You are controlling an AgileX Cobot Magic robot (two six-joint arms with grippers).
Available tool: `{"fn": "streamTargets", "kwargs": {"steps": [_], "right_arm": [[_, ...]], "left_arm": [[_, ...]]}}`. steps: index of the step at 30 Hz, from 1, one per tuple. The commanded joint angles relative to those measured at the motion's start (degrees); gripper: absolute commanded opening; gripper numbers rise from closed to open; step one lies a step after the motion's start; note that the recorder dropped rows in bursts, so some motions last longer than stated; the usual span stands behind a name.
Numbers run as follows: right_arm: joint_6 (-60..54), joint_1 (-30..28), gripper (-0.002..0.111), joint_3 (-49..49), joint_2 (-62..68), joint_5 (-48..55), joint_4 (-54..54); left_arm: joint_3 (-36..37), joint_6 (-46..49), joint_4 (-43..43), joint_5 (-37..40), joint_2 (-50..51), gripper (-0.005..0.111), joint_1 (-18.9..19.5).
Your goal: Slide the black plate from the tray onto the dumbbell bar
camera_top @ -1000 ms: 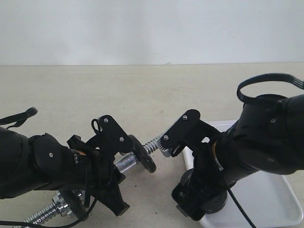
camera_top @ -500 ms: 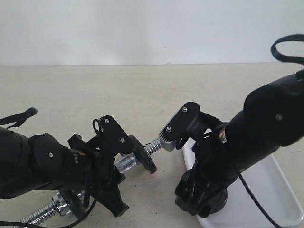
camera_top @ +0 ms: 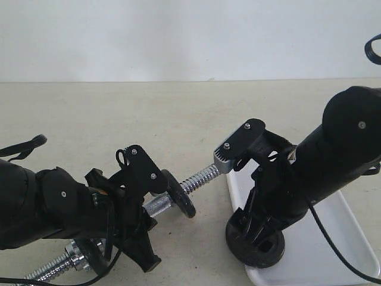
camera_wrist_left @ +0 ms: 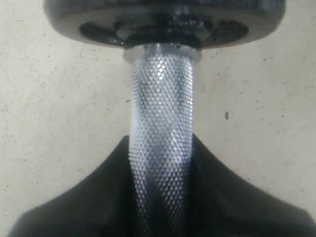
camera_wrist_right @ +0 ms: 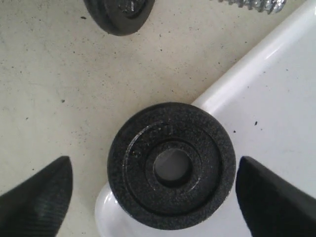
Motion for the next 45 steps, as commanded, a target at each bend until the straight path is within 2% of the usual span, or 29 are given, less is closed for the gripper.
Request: {"fn": "streamTargets", "kwargs": {"steps": [1, 7, 25, 31, 45], "right_arm": [[2.7, -0.5, 0.091, -0.2, -0.4, 0.5, 0.2], [6.7, -0.5, 0.105, -0.2, -0.4, 0.8, -2.2], [11.9, -0.5, 0.105, -0.2, -0.4, 3.4, -0.8], [15.1, -0.5, 0.105, -0.2, -0.4, -0.8, -0.8], [15.2, -0.5, 0.105, -0.2, 4.0, -2.5, -0.8]], "left_arm": [[0.8, 0.9, -0.2, 2.3, 0.5, 0.004, 0.2], [0.8, 0.9, -0.2, 2.3, 0.5, 0.004, 0.2], [0.8, 0.9, -0.2, 2.3, 0.5, 0.004, 0.2], [0.8, 0.9, -0.2, 2.3, 0.5, 0.004, 0.2], [0.8, 0.9, -0.2, 2.1, 0.5, 0.004, 0.2]]}}
